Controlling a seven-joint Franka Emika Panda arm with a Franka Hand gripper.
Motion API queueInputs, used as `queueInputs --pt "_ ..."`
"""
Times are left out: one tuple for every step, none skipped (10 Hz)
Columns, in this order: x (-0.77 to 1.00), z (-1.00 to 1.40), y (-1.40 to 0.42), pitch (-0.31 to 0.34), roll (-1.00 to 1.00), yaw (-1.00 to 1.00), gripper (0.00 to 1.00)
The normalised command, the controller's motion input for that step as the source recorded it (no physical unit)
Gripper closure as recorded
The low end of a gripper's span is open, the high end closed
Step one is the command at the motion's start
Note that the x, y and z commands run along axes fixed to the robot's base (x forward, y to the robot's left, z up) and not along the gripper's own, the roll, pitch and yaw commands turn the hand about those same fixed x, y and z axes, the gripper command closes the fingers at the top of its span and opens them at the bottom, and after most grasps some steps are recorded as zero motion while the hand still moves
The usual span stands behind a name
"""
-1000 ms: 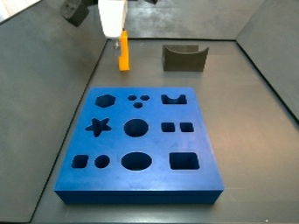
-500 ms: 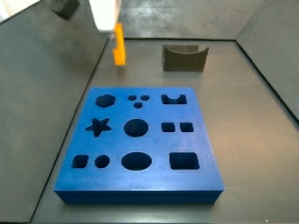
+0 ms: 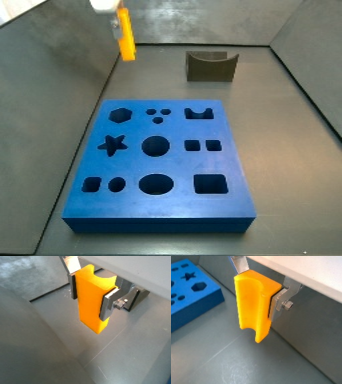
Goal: Pick up the arch object. Move up. Rotate the arch object. Move to above the board. Insert the arch object.
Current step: Move to above the board.
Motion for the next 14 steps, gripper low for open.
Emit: queueInputs --pt "-0.19 1.0 -0.07 0.032 0.06 0.02 1.0" --pt "-0.17 1.0 -0.07 0.03 0.07 0.02 1.0" --pt "-0.16 1.0 -0.06 0.031 0.08 0.02 1.0" --pt "-0.15 1.0 -0.06 0.029 0.09 0.02 1.0" --pt "-0.14 1.0 -0.05 0.029 0.1 0.03 1.0" --pt "-0.13 1.0 -0.05 0.026 0.11 0.02 1.0" --pt "-0.12 1.0 -0.04 0.027 0.11 0.02 1.0" --pt "-0.11 1.0 -0.04 0.03 0.11 0.02 1.0" --pt "-0.09 1.0 -0.03 0.04 0.11 0.02 1.0" --pt "-0.07 1.0 -0.03 0.049 0.1 0.02 1.0" --pt "-0.06 1.0 -0.03 0.058 0.1 0.02 1.0" --pt "-0.03 0.86 -0.01 0.073 0.08 0.02 1.0" --pt "-0.01 0.78 -0.01 0.077 0.08 0.02 1.0" --pt "0.0 0.63 0.0 0.082 0.07 0.02 1.0"
